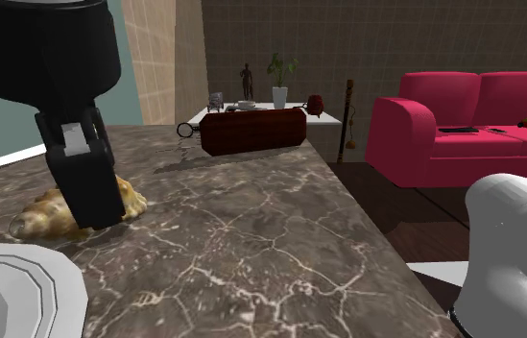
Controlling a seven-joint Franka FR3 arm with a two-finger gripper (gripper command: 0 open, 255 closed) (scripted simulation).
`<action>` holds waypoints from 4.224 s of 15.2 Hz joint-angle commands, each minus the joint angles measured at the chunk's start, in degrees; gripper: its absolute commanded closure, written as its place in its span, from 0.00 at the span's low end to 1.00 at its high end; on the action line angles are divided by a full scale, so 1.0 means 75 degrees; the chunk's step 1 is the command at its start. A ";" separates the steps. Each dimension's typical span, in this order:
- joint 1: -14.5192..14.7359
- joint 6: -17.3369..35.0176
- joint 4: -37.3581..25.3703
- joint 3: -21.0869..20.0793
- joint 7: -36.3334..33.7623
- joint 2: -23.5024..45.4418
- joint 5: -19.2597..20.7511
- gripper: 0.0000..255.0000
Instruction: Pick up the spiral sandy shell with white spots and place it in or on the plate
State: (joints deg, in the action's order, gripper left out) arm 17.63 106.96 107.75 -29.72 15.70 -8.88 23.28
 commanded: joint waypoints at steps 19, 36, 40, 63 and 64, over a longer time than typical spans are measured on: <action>-0.0077 0.0503 0.0425 0.0065 -0.0064 0.0095 0.0223 1.00; -0.0068 -0.0799 -0.1076 0.0024 0.0481 0.0210 0.0117 1.00; 0.0016 -0.1251 -0.1679 -0.0154 0.0381 0.0486 0.0244 1.00; 0.1898 -0.2693 -0.4204 -0.1304 -0.2108 0.3533 0.2161 1.00; 0.1860 -0.2589 -0.4066 -0.1304 -0.2152 0.3504 0.2141 1.00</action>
State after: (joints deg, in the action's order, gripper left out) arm 31.68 86.87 76.48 -39.47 -0.06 17.41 39.42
